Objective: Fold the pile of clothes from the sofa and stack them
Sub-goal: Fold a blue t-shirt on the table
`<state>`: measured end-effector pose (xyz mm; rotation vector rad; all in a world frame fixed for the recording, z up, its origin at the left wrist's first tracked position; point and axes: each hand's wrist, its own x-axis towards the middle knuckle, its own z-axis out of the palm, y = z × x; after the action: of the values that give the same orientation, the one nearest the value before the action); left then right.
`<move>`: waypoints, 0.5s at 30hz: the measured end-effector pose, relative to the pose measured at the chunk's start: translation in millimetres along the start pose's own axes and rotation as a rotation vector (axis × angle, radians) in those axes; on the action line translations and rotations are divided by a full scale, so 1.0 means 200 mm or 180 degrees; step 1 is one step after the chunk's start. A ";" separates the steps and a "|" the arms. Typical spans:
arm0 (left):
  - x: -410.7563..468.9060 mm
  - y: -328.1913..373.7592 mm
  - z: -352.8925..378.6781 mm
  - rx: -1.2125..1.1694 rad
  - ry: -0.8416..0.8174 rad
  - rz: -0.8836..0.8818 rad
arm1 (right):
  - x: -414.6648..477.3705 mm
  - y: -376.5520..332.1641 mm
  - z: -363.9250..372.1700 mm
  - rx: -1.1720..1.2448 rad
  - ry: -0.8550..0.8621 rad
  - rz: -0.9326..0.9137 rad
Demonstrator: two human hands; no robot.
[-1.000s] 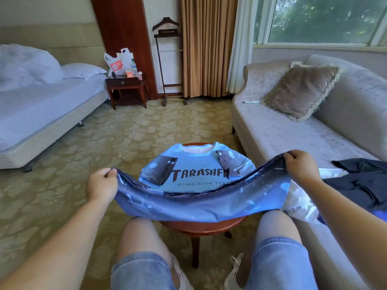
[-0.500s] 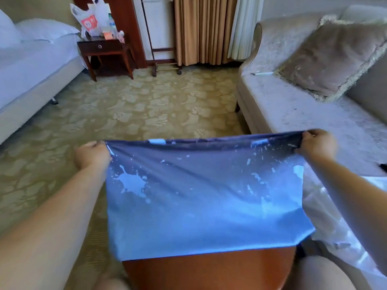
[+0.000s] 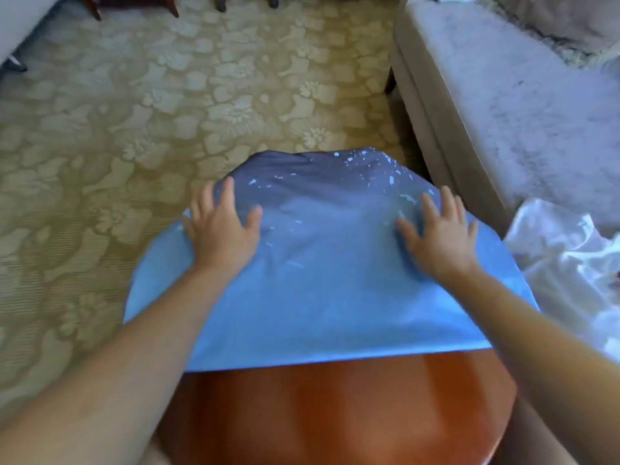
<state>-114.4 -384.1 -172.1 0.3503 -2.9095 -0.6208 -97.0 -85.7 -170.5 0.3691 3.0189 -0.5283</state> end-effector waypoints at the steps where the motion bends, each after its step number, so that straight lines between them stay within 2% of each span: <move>1: -0.08 0.00 0.03 0.0248 -0.0138 0.0121 | -0.07 0.00 0.03 -0.0221 -0.0136 -0.0046; 5: -0.32 -0.06 0.05 0.0873 -0.0619 0.0111 | -0.25 0.07 0.09 -0.0601 -0.0202 -0.0271; 15: -0.62 -0.03 0.02 0.1167 -0.0841 -0.0052 | -0.42 0.22 0.09 -0.0639 -0.0175 -0.0397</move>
<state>5.8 -355.4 -189.9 0.3562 -3.2770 -0.1366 -3.9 -70.9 -193.9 0.1531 3.0180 -0.2333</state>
